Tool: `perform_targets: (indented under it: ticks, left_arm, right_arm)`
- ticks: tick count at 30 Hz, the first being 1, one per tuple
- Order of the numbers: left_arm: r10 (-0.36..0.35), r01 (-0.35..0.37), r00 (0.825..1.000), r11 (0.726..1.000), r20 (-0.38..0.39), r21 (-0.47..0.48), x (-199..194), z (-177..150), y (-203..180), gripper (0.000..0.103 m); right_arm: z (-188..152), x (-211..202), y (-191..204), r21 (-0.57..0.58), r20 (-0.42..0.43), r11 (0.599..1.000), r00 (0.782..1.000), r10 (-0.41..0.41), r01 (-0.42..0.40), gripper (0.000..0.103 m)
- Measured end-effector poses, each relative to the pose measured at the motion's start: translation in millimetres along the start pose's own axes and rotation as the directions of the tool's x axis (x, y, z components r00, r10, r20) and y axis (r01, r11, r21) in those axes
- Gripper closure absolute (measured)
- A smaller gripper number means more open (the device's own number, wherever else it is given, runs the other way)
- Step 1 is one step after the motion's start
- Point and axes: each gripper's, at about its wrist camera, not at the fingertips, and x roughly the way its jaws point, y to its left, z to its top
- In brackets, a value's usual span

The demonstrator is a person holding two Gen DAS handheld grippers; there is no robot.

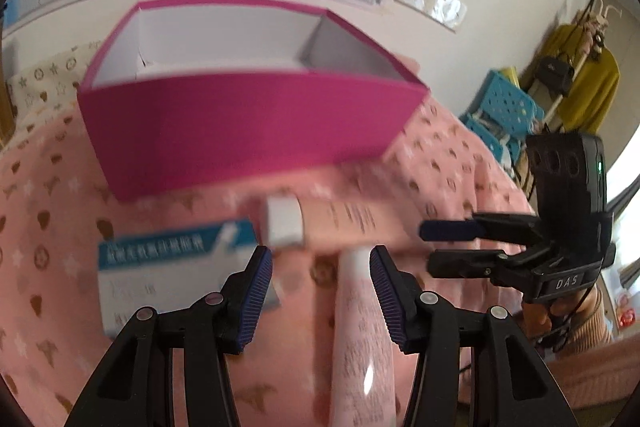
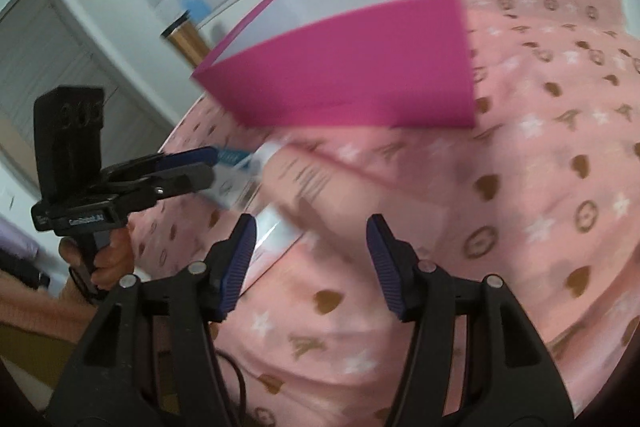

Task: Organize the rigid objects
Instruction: 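Reach the left gripper to the pink-and-white lotion tube and grasp it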

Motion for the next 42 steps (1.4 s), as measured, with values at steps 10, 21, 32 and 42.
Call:
perform_targets:
  ticks: [10, 21, 32, 42]
  left_arm:
    - [-0.070, 0.067, 0.993, 0.997, -0.099, -0.034, -2.1, -35.1, -2.8, 0.052]
    - [-0.152, 0.150, 0.979, 0.988, -0.136, -0.022, 31.4, -30.0, -27.5, 0.052]
    - [-0.069, 0.075, 0.995, 0.994, -0.077, 0.078, 20.6, -20.3, -31.5, 0.052]
    - [0.033, -0.032, 0.999, 0.997, -0.013, 0.072, 16.3, 1.1, -4.7, 0.052]
  right_arm:
    - [-7.7, 32.6, 24.0, -0.039, -0.076, 0.994, 0.992, 0.100, -0.104, 0.051]
    - [11.3, 56.8, 24.3, -0.031, -0.081, 0.990, 0.988, 0.135, -0.138, 0.062]
    - [14.8, 28.4, 3.4, 0.014, 0.006, 0.997, 0.997, 0.075, -0.075, 0.062]
    - [-30.6, -26.6, -20.3, 0.125, 0.041, 0.991, 0.998, -0.051, 0.045, 0.060]
